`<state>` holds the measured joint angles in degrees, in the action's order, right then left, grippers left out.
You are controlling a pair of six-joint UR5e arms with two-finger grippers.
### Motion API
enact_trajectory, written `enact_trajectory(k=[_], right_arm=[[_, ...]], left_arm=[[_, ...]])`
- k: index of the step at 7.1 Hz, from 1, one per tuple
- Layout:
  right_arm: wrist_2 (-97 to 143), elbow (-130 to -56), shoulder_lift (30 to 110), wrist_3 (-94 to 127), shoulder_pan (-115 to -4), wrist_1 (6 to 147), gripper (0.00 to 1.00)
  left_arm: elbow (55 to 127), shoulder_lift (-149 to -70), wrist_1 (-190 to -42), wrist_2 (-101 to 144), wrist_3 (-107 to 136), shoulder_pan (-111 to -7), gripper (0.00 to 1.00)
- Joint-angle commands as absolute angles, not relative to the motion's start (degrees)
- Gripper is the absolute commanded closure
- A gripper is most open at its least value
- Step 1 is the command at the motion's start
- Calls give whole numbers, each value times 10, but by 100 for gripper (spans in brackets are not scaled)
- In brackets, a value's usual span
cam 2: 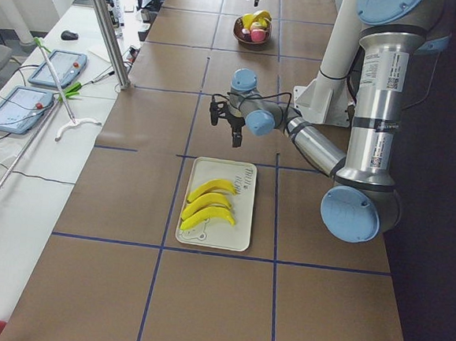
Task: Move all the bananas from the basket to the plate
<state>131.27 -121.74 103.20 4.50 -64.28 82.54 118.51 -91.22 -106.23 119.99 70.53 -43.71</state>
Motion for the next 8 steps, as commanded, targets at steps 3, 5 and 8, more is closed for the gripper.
enact_trajectory(k=[3, 5, 8], right_arm=[[1326, -1085, 1087, 93, -650, 604, 2], [1327, -1066, 1089, 99, -646, 606, 6], [1313, -1059, 1102, 100, -575, 610, 17]], left_arm=[[1185, -932, -1051, 1199, 699, -426, 0], [1186, -932, -1051, 1199, 699, -426, 0], [1186, -931, -1051, 1198, 699, -426, 0]])
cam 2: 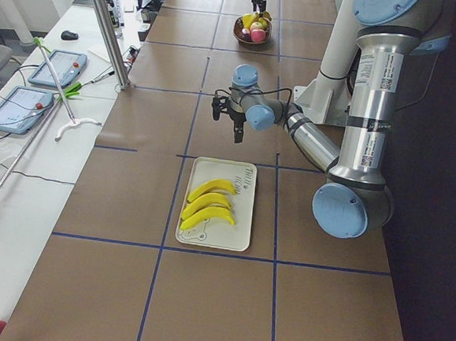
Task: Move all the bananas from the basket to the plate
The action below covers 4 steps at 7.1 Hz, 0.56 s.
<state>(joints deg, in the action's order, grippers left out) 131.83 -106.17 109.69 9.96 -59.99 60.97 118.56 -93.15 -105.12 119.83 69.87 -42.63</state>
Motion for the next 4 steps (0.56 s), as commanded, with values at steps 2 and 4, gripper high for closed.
enact_trajectory(k=[2, 4], right_arm=[[1304, -1060, 1114, 94, -573, 607, 36], [1303, -1060, 1112, 94, -573, 606, 61]], left_arm=[[1186, -931, -1051, 1198, 699, -426, 0], [1186, -930, -1051, 1198, 699, -426, 0]])
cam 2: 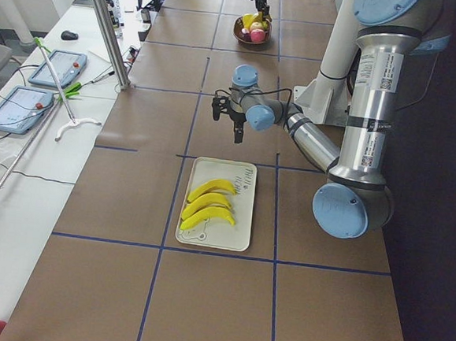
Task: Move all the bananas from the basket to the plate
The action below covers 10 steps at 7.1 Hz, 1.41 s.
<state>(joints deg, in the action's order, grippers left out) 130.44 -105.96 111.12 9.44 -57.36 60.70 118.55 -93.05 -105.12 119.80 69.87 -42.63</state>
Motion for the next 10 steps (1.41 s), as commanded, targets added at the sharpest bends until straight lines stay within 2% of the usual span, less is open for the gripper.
enact_trajectory(k=[1, 2, 6, 8, 10], right_arm=[[1303, -1063, 1110, 94, -574, 604, 78], [1303, -1067, 1107, 94, -583, 604, 85], [1307, -1099, 1086, 101, -653, 604, 90], [1313, -1100, 1013, 175, -651, 604, 90], [1318, -1100, 932, 304, -602, 602, 90]], left_arm=[[1185, -931, -1051, 1198, 699, -426, 0], [1185, -931, -1051, 1198, 699, -426, 0], [1180, -947, -1059, 1197, 699, -425, 0], [1180, -986, -1060, 1187, 733, -404, 0], [1179, -1002, -1060, 1122, 768, -368, 0]])
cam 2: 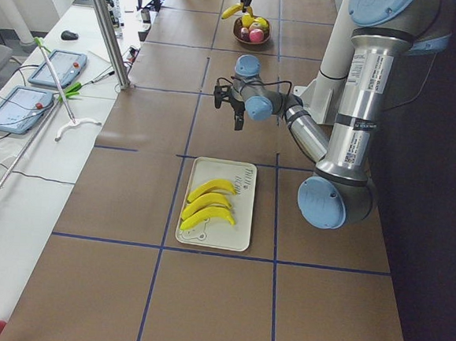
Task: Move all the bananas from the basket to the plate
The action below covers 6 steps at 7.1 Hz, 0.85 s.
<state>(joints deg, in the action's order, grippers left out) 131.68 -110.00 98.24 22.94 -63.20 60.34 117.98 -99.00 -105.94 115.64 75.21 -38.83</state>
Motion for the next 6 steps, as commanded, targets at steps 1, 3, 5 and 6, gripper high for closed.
enact_trajectory(k=[1, 3, 5, 6], right_arm=[[1317, -1100, 889, 386, -565, 600, 91], [1283, -1100, 815, 552, -493, 555, 92], [1196, -1096, 772, 641, -408, 495, 91], [1167, -1093, 746, 680, -381, 487, 92]], left_arm=[[1180, -1010, -1061, 1121, 790, -368, 0], [1180, -1033, -1062, 1121, 818, -366, 0], [1180, -1055, -1077, 1121, 855, -364, 0], [1179, -1063, -1104, 1122, 886, -362, 0]])
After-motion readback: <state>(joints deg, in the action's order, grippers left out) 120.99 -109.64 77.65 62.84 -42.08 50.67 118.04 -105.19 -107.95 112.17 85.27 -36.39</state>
